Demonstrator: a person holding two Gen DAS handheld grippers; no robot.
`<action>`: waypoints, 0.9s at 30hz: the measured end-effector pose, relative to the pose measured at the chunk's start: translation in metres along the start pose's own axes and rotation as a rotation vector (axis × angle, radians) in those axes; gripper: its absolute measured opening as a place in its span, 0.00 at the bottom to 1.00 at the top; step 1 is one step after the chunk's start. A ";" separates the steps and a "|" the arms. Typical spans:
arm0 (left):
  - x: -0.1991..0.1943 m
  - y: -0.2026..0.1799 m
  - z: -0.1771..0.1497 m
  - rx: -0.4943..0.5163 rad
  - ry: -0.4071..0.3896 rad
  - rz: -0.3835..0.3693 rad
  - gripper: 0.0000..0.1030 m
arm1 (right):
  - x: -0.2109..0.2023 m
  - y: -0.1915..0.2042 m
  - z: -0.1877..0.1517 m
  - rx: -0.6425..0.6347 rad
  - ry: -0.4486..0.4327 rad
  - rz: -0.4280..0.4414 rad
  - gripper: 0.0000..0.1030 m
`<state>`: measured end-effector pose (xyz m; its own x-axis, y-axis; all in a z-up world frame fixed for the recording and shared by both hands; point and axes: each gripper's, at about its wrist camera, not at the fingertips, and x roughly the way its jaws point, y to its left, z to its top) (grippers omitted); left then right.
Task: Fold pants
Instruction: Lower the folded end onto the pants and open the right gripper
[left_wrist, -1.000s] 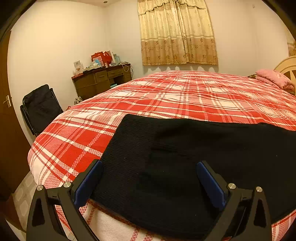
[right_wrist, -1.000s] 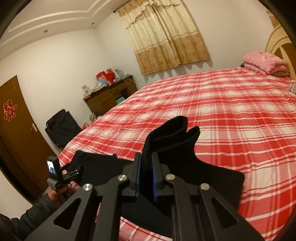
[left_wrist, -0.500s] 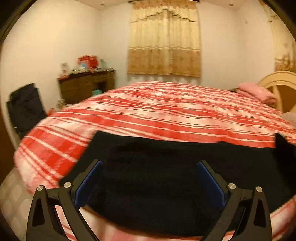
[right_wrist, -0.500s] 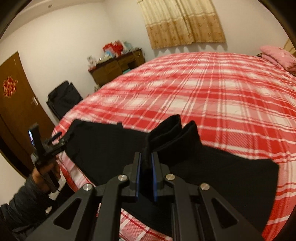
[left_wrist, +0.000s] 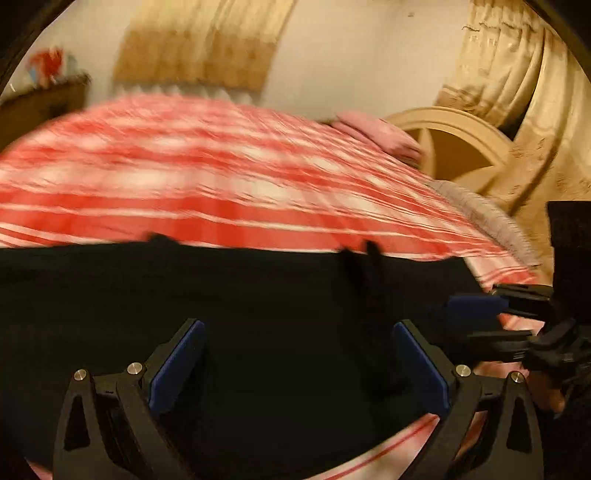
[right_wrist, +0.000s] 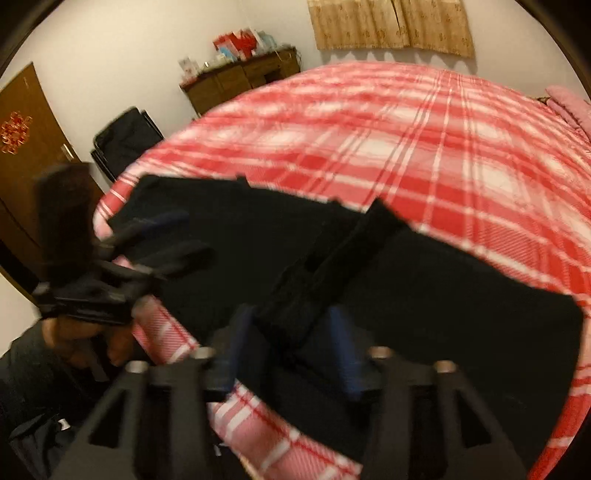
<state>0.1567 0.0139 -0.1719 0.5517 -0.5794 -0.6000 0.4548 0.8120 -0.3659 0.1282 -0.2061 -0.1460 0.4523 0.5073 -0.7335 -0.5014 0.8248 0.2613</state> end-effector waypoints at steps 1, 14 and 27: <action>0.005 -0.006 0.000 -0.007 0.015 -0.022 0.99 | -0.019 -0.002 -0.001 -0.005 -0.029 0.005 0.58; 0.054 -0.061 0.015 0.036 0.105 -0.016 0.61 | -0.093 -0.106 -0.034 0.329 -0.225 -0.066 0.69; 0.008 -0.047 0.020 -0.050 0.011 -0.045 0.11 | -0.108 -0.106 -0.036 0.346 -0.330 -0.082 0.69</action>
<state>0.1535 -0.0302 -0.1450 0.5237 -0.6146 -0.5899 0.4429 0.7880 -0.4277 0.1064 -0.3568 -0.1170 0.7182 0.4429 -0.5367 -0.2048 0.8717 0.4453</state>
